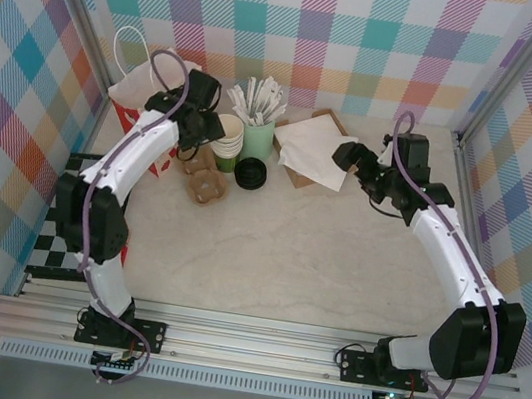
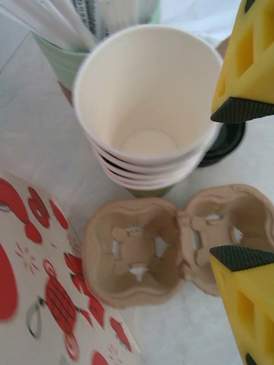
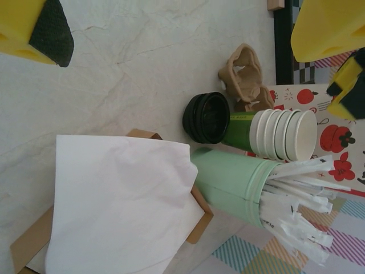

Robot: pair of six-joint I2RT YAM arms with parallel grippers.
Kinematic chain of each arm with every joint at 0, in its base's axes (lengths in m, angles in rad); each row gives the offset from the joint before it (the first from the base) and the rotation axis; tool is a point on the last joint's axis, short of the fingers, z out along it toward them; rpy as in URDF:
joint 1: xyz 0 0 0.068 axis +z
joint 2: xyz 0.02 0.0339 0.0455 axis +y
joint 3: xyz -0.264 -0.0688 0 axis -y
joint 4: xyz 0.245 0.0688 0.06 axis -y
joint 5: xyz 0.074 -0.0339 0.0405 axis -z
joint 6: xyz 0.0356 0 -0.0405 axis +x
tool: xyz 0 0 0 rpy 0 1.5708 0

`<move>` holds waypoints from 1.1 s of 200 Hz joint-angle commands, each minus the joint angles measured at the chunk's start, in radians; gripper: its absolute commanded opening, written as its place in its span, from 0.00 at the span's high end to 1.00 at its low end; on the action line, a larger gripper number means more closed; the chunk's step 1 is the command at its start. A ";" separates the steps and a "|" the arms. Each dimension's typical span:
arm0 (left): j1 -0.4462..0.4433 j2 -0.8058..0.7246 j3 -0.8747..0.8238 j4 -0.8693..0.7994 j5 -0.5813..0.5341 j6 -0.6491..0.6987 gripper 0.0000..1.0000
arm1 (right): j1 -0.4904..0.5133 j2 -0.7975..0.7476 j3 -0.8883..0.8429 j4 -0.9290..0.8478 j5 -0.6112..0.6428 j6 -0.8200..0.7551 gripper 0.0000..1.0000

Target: Pack the takeout coffee

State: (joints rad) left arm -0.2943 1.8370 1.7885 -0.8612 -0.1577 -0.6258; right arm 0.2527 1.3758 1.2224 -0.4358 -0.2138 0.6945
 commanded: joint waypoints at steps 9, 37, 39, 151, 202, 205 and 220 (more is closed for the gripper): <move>-0.003 0.105 0.164 -0.099 -0.015 0.046 0.47 | 0.017 -0.011 0.029 -0.070 0.016 -0.027 0.00; 0.003 0.169 0.226 -0.146 -0.026 0.046 0.59 | 0.020 -0.033 0.020 -0.094 0.044 -0.039 0.00; 0.003 0.172 0.228 -0.148 -0.026 0.047 0.59 | 0.020 -0.035 0.019 -0.096 0.047 -0.041 0.00; 0.003 0.198 0.284 -0.190 -0.019 0.084 1.00 | 0.022 -0.064 0.006 -0.125 0.083 -0.050 0.00; 0.021 0.163 0.320 -0.134 0.039 0.089 1.00 | 0.032 -0.043 0.006 -0.102 0.026 -0.081 0.00; 0.022 0.162 0.323 -0.132 0.041 0.090 1.00 | 0.035 -0.038 0.007 -0.101 0.024 -0.081 0.00; 0.024 0.162 0.345 -0.140 0.049 0.095 1.00 | 0.047 -0.016 0.016 -0.103 0.024 -0.081 0.00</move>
State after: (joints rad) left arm -0.2787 2.0247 2.0804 -1.0153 -0.1410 -0.5529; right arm 0.2768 1.3388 1.2278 -0.5430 -0.1604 0.6392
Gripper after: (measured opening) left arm 0.037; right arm 0.999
